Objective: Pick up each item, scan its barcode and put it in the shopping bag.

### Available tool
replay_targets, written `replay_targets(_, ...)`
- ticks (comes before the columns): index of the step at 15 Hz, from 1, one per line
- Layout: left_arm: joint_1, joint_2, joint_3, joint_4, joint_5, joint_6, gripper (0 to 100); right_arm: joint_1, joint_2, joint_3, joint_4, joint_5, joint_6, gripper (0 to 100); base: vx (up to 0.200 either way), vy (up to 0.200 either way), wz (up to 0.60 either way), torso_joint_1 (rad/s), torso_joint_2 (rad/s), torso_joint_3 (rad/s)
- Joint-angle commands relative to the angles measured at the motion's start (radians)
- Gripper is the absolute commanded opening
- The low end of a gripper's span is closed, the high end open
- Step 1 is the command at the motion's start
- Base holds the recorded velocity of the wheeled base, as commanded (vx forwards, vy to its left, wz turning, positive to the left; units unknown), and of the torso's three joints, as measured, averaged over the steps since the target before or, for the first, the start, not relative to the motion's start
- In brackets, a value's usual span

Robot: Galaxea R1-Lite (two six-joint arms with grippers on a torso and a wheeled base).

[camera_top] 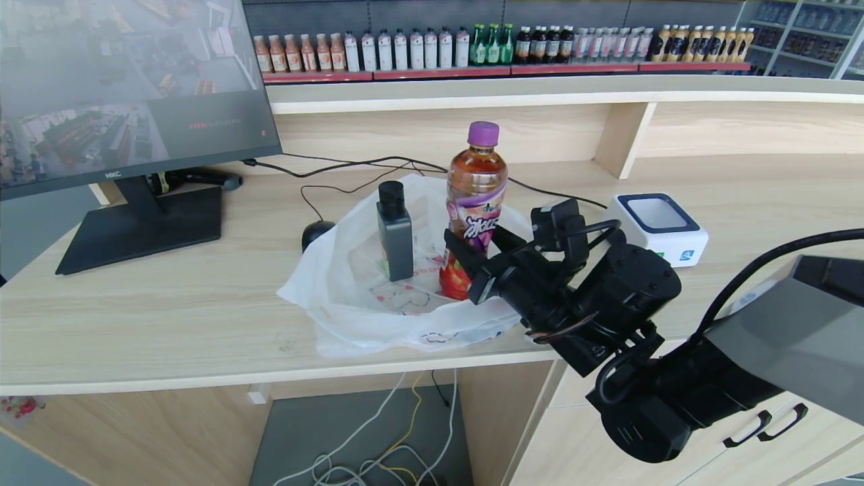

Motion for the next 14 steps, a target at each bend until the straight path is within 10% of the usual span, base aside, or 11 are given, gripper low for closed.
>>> replay_targets(1, -0.001, 0.0, 0.0, 0.0, -0.001, 0.0, 100, 0.002, 0.007, 0.0, 0.0, 0.001, -0.005, 0, 0.0, 0.0, 0.0, 0.0, 0.0, 0.0)
replay_targets(14, -0.001, 0.0, 0.0, 0.0, 0.0, -0.001, 100, 0.002, 0.029, -0.003, 0.0, 0.001, -0.006, 0, 0.0, 0.0, 0.0, 0.0, 0.0, 0.0)
